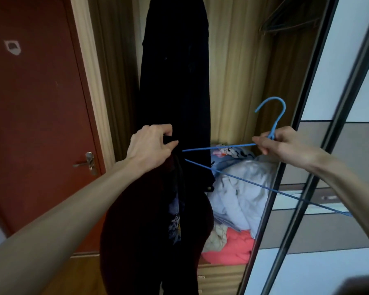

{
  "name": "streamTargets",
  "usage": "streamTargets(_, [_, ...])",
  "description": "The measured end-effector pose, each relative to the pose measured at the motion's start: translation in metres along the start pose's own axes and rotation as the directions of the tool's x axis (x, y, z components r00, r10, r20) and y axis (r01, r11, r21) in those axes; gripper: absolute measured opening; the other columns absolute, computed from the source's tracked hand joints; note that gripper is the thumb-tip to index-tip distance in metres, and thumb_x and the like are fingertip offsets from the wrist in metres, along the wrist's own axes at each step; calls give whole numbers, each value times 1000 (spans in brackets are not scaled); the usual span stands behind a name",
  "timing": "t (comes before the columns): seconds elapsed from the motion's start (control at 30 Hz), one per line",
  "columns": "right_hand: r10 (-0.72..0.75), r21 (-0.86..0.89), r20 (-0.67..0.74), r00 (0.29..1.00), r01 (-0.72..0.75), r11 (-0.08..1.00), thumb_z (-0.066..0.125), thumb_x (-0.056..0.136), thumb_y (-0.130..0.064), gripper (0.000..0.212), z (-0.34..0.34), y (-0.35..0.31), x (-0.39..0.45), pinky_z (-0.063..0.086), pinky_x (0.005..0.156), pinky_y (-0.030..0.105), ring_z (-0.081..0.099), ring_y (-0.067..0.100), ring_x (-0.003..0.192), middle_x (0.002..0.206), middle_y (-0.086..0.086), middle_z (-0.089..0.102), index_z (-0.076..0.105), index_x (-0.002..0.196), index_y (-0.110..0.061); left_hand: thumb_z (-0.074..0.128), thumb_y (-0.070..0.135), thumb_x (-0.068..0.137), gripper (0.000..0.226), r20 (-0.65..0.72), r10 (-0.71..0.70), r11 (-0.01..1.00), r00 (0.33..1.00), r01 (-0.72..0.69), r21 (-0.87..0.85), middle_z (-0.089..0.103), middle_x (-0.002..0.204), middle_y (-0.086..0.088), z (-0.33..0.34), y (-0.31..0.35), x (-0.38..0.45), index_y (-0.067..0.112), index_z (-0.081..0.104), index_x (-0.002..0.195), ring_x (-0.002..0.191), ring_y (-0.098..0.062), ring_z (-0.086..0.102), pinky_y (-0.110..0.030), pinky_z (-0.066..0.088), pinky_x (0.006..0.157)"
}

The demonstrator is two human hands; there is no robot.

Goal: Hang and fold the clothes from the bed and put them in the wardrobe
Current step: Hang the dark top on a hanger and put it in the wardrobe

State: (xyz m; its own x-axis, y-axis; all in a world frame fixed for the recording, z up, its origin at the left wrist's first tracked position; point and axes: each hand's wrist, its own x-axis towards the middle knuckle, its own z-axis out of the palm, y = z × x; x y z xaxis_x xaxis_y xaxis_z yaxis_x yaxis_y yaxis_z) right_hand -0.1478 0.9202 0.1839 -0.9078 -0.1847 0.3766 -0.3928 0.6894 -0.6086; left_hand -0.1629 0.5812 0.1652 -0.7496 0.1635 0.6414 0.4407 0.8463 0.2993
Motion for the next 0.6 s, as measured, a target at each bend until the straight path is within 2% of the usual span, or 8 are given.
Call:
streamTargets(0.07, [33,34,49,998,-35,999,60,104,-27,51,-3,-1,-8,22,43,18,27,10,44,48,-1,34,51,56,-13,69,38,96,17,12,-7,1000,1000,7,28,60,59,5,-2,-6,-6,25,61,88,59,-10,57,-31,38,57])
streamTargets(0.13, [75,102,116,990,-87,991,61,103,-28,49,-5,-4,-14,18,42,21,24,14,45,52,6,31,50,58,-13,69,39,95,17,9,-25,998,1000,24,59,58,58,6,-5,-12,-10,25,61,89,57,-7,54,-29,31,52])
streamTargets(0.2, [94,134,195,976,-122,983,62,102,-31,47,2,-10,-17,14,45,26,20,16,47,52,5,28,50,60,-12,69,39,95,16,-5,-30,996,1000,31,89,57,56,6,-8,-15,-14,26,61,90,56,-5,52,-26,27,50])
streamTargets(0.27, [87,117,271,959,-122,986,63,100,-38,48,16,-18,-16,12,51,32,19,16,48,52,5,27,50,63,-11,69,39,95,17,-13,-24,994,1000,26,111,55,53,6,-10,-16,-19,25,62,90,54,-5,51,-25,25,49])
streamTargets(0.33, [60,143,316,947,-110,984,63,100,-40,48,35,-27,-13,14,49,30,20,17,47,53,5,28,52,62,-13,70,39,95,18,-13,-7,993,1000,8,122,52,50,7,-12,-15,-22,24,61,90,52,-4,50,-26,29,50])
streamTargets(0.4, [33,199,315,948,-100,975,61,103,-36,48,55,-34,-9,19,43,24,23,15,44,49,2,31,54,60,-15,70,39,94,19,-21,22,993,1000,-20,117,51,50,8,-13,-15,-25,23,61,89,51,-4,48,-31,40,52])
streamTargets(0.47, [0,215,301,953,-68,974,60,104,-36,47,75,-41,-5,23,43,24,28,14,42,47,-1,35,59,60,-18,71,39,94,19,-29,50,992,998,-46,114,50,49,8,-14,-14,-29,24,60,88,49,-4,47,-35,46,54])
streamTargets(0.6, [-36,199,264,964,-18,980,60,104,-36,44,110,-54,-2,27,45,26,33,13,41,45,-4,40,66,66,-15,70,40,95,24,-36,72,985,997,-66,160,45,49,10,-11,-8,-40,26,53,84,46,-5,43,-31,38,47])
